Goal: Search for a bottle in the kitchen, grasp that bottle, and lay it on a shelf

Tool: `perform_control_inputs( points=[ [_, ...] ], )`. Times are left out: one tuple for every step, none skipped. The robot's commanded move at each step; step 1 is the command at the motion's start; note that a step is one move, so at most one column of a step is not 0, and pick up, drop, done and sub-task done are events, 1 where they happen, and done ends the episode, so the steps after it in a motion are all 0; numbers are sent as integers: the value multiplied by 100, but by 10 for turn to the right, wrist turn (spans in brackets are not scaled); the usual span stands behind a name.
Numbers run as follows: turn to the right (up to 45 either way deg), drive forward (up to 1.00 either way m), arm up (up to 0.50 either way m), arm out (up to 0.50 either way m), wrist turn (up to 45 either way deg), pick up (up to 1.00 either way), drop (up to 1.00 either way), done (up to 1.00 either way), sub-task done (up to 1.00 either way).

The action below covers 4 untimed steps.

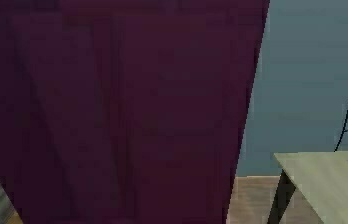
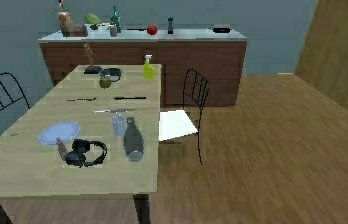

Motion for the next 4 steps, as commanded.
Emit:
perform_control_inputs(
  points=[
    [-90, 0, 0, 0, 0, 0, 0, 0, 0],
    [0, 0, 50, 0, 0, 0, 0, 0, 0],
    [0, 0, 24, 0, 0, 0, 0, 0, 0],
    [0, 0, 0, 50, 0, 0, 0, 0, 0]
  ],
)
